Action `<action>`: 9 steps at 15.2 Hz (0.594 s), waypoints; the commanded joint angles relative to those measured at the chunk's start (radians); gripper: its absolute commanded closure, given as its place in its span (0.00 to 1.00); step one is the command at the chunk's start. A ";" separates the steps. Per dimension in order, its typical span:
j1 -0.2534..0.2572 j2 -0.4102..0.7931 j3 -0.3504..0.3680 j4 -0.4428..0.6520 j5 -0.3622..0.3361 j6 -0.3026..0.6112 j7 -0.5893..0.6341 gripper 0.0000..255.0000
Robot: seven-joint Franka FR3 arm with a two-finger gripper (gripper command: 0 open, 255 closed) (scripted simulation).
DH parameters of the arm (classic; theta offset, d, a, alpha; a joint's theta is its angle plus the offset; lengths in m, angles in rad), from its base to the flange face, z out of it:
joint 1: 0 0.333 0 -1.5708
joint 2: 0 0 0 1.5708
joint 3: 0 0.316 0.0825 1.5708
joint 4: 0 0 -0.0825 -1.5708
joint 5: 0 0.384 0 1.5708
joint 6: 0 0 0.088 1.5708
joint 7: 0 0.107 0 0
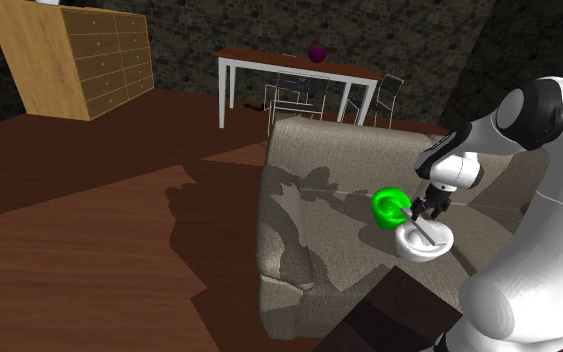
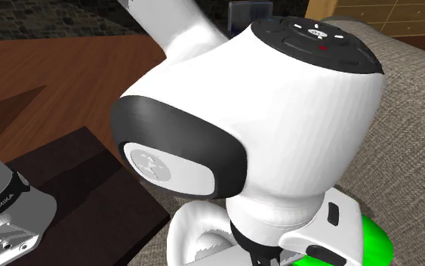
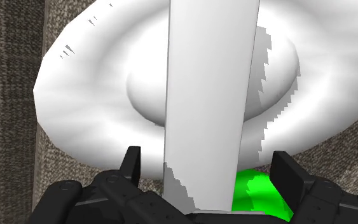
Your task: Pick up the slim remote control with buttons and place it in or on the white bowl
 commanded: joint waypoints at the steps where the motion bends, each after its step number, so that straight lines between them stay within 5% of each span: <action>1: 0.013 -0.059 -0.020 0.001 -0.048 -0.054 0.031 0.00; 9: 0.016 -0.082 -0.024 0.006 -0.067 -0.078 0.044 0.00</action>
